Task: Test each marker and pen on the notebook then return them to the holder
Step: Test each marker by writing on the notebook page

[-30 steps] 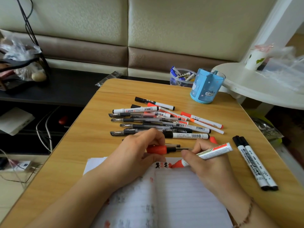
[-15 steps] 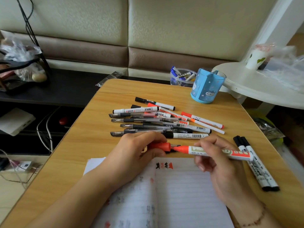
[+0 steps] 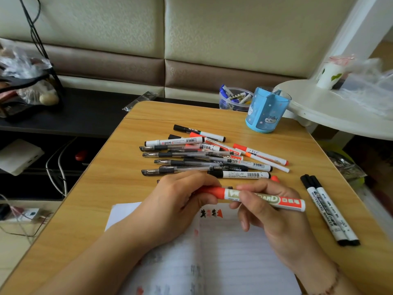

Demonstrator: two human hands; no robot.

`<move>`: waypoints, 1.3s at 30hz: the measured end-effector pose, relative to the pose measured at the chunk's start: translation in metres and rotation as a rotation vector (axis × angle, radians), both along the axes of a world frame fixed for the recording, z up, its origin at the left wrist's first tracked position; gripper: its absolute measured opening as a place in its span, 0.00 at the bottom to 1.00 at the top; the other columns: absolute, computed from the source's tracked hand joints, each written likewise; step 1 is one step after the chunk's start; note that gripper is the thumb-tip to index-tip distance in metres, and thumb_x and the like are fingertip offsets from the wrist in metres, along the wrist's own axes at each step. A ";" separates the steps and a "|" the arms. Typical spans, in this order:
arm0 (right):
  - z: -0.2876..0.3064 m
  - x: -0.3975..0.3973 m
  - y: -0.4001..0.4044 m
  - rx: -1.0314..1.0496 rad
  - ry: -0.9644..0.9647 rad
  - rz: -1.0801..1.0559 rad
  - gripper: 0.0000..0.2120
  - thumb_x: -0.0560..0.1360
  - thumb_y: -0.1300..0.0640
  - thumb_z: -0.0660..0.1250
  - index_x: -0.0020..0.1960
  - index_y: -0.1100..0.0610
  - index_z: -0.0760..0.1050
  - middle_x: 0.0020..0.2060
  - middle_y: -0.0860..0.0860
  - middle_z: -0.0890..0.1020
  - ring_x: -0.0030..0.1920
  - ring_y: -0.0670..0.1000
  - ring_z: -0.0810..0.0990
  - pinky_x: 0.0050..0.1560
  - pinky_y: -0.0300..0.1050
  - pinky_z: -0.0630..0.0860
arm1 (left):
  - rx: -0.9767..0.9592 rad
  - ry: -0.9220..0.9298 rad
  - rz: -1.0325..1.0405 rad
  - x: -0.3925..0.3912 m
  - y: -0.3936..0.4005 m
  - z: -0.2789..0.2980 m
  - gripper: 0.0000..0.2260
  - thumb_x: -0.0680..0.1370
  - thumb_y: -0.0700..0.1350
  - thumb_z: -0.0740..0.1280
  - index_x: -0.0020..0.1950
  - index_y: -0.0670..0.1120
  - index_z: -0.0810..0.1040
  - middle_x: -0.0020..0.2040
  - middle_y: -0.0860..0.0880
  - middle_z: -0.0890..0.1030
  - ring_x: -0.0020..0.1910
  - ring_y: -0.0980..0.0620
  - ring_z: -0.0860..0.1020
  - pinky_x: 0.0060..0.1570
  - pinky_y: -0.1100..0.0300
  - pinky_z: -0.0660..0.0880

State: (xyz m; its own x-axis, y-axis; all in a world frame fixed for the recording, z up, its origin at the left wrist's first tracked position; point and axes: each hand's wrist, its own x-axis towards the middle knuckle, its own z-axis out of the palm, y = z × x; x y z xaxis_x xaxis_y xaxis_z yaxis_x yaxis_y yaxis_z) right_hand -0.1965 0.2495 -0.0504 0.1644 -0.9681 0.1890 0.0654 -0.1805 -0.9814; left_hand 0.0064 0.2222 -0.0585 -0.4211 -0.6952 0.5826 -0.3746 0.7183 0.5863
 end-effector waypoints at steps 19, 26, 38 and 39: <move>0.041 -0.077 0.014 -0.535 0.912 -0.270 0.20 0.70 0.33 0.67 0.56 0.43 0.79 0.51 0.39 0.82 0.53 0.44 0.80 0.50 0.39 0.78 | 0.050 -0.076 0.116 0.011 -0.010 -0.010 0.21 0.76 0.59 0.64 0.68 0.56 0.72 0.56 0.67 0.72 0.56 0.59 0.74 0.44 0.71 0.76; 0.008 -0.135 0.020 -0.411 1.751 -0.283 0.38 0.68 0.22 0.53 0.65 0.47 0.76 0.58 0.43 0.78 0.62 0.52 0.73 0.59 0.51 0.66 | 0.039 -0.108 0.121 0.009 -0.008 -0.011 0.21 0.77 0.59 0.60 0.67 0.54 0.74 0.58 0.64 0.73 0.58 0.64 0.72 0.51 0.63 0.78; 0.030 -0.110 -0.070 -0.171 1.436 -0.397 0.13 0.79 0.47 0.60 0.60 0.46 0.78 0.52 0.42 0.77 0.57 0.46 0.71 0.57 0.47 0.71 | 0.054 -0.097 0.124 0.009 -0.009 -0.014 0.19 0.77 0.57 0.62 0.66 0.54 0.75 0.56 0.62 0.75 0.56 0.63 0.73 0.48 0.65 0.77; 0.028 -0.109 -0.085 -0.106 1.482 -0.380 0.12 0.79 0.48 0.62 0.60 0.45 0.78 0.54 0.42 0.77 0.59 0.47 0.71 0.60 0.48 0.71 | 0.054 -0.100 0.126 0.010 -0.009 -0.014 0.19 0.77 0.57 0.61 0.66 0.54 0.75 0.56 0.62 0.75 0.56 0.62 0.74 0.48 0.65 0.77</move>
State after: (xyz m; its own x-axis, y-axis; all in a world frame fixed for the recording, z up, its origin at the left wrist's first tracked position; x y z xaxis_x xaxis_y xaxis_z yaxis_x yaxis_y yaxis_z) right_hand -0.3059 0.1642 -0.0222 0.0150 -0.9883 0.1520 -0.9942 -0.0309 -0.1029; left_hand 0.0160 0.2131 -0.0722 -0.3821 -0.7756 0.5024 -0.5181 0.6300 0.5785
